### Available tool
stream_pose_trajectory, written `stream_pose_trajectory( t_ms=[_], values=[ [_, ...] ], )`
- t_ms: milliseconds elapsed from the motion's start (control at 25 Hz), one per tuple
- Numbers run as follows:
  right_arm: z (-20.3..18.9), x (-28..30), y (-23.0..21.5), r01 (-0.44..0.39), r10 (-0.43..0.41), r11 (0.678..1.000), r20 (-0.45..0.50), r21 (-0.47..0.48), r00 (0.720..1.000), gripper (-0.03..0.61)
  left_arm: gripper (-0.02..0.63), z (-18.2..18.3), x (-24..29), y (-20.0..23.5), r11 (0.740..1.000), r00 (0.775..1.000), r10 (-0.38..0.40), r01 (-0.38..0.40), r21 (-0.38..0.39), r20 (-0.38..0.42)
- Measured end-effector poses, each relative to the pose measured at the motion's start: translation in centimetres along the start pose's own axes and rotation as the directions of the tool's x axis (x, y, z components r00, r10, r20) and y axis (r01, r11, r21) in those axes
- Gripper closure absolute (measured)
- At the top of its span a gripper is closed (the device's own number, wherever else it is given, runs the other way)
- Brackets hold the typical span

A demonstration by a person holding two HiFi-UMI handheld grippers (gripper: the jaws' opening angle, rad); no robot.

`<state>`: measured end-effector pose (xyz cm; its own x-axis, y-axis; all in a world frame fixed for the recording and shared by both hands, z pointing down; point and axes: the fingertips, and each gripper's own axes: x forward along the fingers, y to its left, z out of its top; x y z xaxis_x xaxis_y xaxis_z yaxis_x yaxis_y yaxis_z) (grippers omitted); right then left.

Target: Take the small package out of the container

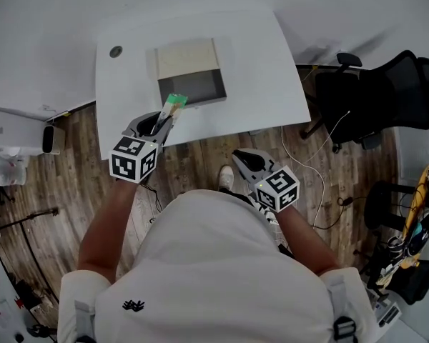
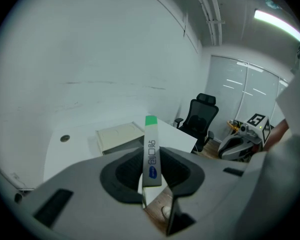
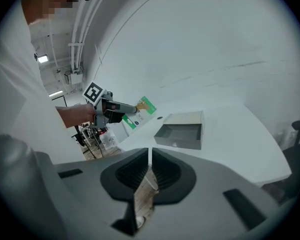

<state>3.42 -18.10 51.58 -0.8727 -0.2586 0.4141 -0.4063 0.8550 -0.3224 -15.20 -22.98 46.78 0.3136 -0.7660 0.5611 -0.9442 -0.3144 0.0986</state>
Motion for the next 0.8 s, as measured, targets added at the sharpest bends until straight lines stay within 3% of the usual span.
stream_pose_trajectory(
  t_ms=[800],
  values=[
    [-0.8, 1.5, 8.6, 0.056, -0.055, 0.997, 0.019, -0.047, 0.998, 0.563, 0.517, -3.4, -12.1, -1.9, 0.995, 0.992, -0.104, 0.103, 0.016, 0.068]
  ],
)
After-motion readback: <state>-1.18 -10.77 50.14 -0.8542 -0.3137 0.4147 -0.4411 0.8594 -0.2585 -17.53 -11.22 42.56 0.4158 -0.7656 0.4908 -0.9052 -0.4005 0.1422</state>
